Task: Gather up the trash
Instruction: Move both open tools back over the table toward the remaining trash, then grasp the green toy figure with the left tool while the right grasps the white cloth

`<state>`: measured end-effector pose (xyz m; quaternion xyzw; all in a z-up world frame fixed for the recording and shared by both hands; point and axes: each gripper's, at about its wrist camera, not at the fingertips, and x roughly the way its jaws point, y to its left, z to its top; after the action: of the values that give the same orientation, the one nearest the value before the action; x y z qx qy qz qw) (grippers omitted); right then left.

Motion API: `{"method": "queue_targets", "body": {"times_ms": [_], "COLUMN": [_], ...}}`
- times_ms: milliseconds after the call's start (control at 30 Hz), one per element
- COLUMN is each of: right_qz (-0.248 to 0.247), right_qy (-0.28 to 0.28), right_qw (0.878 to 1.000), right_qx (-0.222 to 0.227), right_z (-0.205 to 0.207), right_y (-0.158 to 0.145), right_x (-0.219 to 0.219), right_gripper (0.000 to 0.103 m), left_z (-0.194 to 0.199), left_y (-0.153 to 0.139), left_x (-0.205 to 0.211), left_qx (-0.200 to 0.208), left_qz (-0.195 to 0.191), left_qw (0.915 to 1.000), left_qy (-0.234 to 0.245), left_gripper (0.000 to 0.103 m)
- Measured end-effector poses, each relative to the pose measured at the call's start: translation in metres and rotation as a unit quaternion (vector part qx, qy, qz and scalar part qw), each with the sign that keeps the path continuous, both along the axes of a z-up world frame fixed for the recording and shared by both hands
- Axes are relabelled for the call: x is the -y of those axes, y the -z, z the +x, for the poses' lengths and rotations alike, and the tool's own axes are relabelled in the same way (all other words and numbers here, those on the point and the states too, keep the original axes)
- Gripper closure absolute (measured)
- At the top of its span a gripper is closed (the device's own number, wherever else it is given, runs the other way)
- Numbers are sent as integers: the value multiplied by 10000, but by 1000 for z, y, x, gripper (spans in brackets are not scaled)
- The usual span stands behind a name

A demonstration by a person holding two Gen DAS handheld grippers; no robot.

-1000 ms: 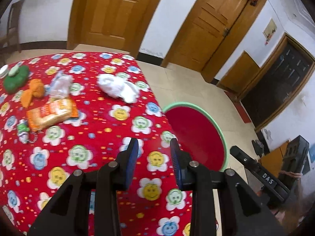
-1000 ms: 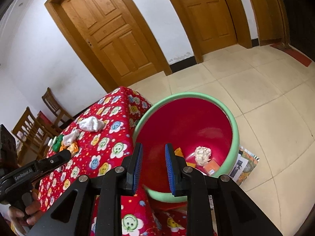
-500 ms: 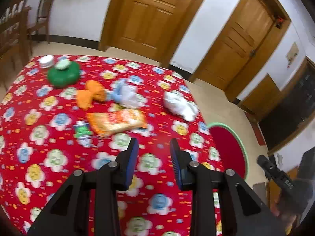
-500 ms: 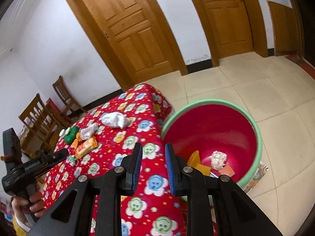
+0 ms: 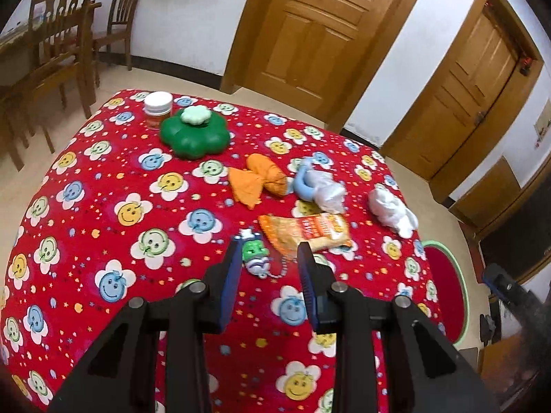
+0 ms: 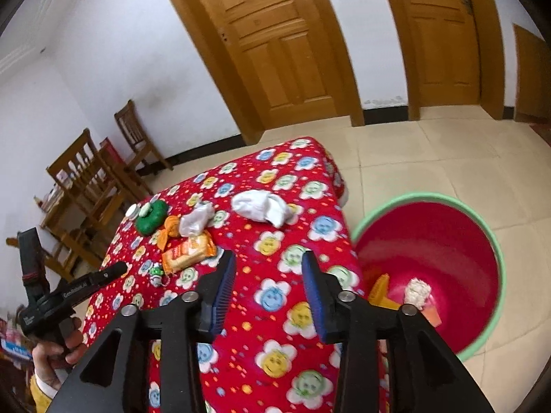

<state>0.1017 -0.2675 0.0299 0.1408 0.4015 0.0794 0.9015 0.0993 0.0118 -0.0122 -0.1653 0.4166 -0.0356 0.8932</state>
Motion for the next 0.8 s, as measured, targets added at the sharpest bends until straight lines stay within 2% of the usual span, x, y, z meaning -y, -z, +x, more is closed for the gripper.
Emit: {"method": "queue_targets", "body": {"times_ms": [233, 500, 567, 600, 800], "right_qz": [-104, -158, -218, -245, -330], "right_qy": [-114, -18, 50, 90, 225], "right_qw": [9999, 9994, 9992, 9990, 9980], "right_qx": [-44, -298, -341, -361, -480], "right_z": [35, 76, 84, 89, 114], "right_y": [7, 40, 47, 51, 69], "right_x": [-28, -43, -44, -45, -45], "right_gripper": [47, 45, 34, 32, 29], "left_z": [9, 21, 23, 24, 33], "left_y": [18, 37, 40, 42, 58], "left_x": [-5, -2, 1, 2, 8], "left_qx": [-101, -333, -374, -389, -555], "left_qz": [76, 156, 180, 190, 189], "left_qw": [9998, 9993, 9991, 9991, 9983], "left_qy": [-137, -96, -42, -29, 53], "left_gripper": [71, 70, 70, 70, 70]}}
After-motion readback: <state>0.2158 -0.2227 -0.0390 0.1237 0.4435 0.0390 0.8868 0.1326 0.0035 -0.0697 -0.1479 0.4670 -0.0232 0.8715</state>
